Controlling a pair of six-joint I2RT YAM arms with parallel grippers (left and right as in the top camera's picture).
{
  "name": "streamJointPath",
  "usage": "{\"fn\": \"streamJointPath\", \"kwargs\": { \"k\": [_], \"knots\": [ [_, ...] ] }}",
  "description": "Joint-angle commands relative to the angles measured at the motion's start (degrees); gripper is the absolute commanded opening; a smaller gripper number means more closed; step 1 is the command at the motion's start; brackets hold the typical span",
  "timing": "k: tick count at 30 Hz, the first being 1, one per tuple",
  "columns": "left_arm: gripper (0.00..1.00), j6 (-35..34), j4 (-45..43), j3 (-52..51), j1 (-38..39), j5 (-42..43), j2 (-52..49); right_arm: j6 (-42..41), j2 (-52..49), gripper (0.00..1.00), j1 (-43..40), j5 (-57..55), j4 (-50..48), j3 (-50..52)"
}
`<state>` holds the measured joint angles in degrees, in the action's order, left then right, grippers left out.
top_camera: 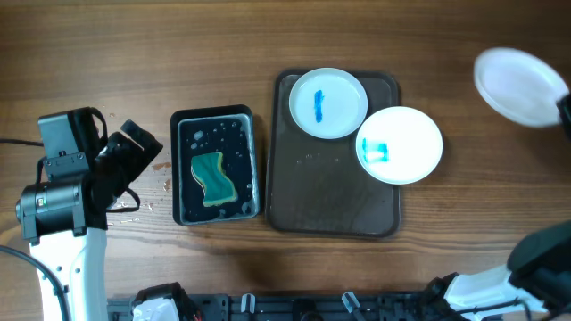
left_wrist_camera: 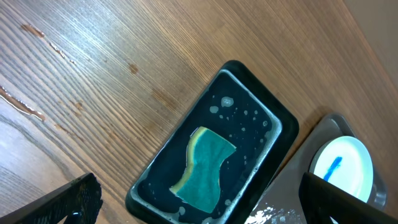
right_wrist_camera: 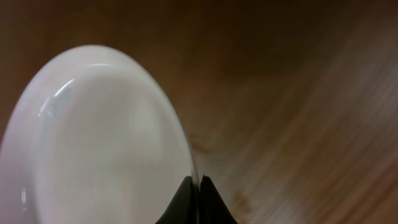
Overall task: Clean dirty plates on tray and stack at the side
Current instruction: 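Carry the plate right and set it on the table beside the tray, then release the plate and move the right gripper back to the tray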
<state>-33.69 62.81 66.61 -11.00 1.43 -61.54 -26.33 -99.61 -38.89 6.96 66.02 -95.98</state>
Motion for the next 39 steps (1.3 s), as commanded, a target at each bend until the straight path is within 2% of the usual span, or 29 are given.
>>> {"fn": "streamJointPath", "kwargs": {
  "k": [1, 7, 12, 18, 20, 24, 27, 31, 34, 35, 36, 39],
  "knots": [
    [1.00, 0.3, -0.2, 0.9, -0.4, 0.0, 0.0, 2.1, -4.1, 0.04, -0.6, -10.3, -0.4, 3.9],
    [1.00, 0.3, -0.2, 0.9, -0.4, 0.0, 0.0, 5.8, -5.7, 0.04, 0.9, -10.9, -9.2, 18.7],
    [1.00, 0.3, -0.2, 0.9, -0.4, 0.0, 0.0, 8.0, -5.7, 0.04, 6.4, -9.7, -17.5, 32.5],
    [1.00, 0.3, -0.2, 0.9, -0.4, 0.0, 0.0, 5.7, -4.8, 0.04, 14.0, -12.8, -18.3, 35.1],
    [1.00, 0.3, -0.2, 0.9, -0.4, 0.0, 0.0, 4.1, -3.3, 0.29, 15.1, -13.6, -17.7, 35.1],
    [1.00, 0.3, -0.2, 0.9, -0.4, 0.0, 0.0, 6.9, 3.9, 0.39, 16.3, -11.1, -16.4, 34.1],
    [1.00, 0.3, -0.2, 0.9, -0.4, 0.0, 0.0, 10.3, 13.1, 0.52, 17.1, -6.5, -15.2, 33.9],
    [1.00, 0.3, -0.2, 0.9, -0.4, 0.0, 0.0, 20.9, 20.2, 0.54, 17.3, 13.7, -19.1, 34.1],
    [1.00, 0.3, -0.2, 0.9, -0.4, 0.0, 0.0, 21.8, 19.3, 0.55, 18.6, 13.7, -23.9, 36.6],
    [1.00, 0.3, -0.2, 0.9, -0.4, 0.0, 0.0, 21.8, 18.6, 0.57, 18.9, 12.7, -25.3, 37.8],
    [1.00, 0.3, -0.2, 0.9, -0.4, 0.0, 0.0, 21.8, 17.3, 0.64, 19.6, 11.5, -28.2, 39.8],
    [1.00, 0.3, -0.2, 0.9, -0.4, 0.0, 0.0, 21.2, 12.5, 0.65, 21.4, 15.1, -34.5, 42.4]
  ]
}}
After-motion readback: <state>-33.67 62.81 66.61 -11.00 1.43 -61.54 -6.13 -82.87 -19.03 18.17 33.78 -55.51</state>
